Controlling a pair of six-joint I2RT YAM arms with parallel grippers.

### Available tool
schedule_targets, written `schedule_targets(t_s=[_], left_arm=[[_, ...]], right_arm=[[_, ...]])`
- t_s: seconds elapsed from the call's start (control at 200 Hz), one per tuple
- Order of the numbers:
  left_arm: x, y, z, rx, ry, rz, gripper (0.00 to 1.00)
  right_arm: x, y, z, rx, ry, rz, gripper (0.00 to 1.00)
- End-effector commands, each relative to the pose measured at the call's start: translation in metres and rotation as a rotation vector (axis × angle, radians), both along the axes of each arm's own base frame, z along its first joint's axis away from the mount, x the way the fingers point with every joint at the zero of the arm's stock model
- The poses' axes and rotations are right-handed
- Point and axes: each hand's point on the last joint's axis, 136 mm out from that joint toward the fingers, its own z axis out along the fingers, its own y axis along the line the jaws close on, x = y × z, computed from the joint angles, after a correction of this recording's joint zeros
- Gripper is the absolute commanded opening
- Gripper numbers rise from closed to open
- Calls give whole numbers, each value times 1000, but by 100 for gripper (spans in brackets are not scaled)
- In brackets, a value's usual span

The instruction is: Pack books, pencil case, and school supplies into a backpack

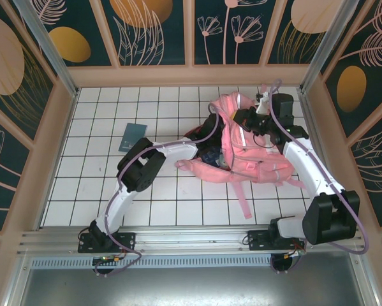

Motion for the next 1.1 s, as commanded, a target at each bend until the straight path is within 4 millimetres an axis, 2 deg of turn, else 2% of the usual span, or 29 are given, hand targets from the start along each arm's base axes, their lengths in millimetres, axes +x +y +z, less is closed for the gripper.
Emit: schedule_targets(t_s=[0.0,0.215,0.425,0.53,0.651,0.821,0.946,1.096], left_arm=[[-17,4,39,-73,-67,-64,79],[-22,22,64,-108,-105,-80,82],[-18,53,63,-102,-96,-39,83],[-20,66,69,-107,-108,-33,83],[-21,77,74,-96,-117,-24,84],[-22,90,69,-63,-97,-9,84],[-19,111,63,-18,-80,29,84],[-19,141,66,42,-87,70,84]], right_arm=[[-5,8,49,23,-175,57,0],[-4,0,49,11,-178,34,0],[-6,-2,43,4,-171,29,0],[-7,-3,41,-1,-174,25,0],[-7,-5,40,-7,-176,22,0],[-5,-7,40,-16,-177,13,0],[-4,-9,37,-36,-172,7,0],[-2,-10,28,-54,-156,5,0]])
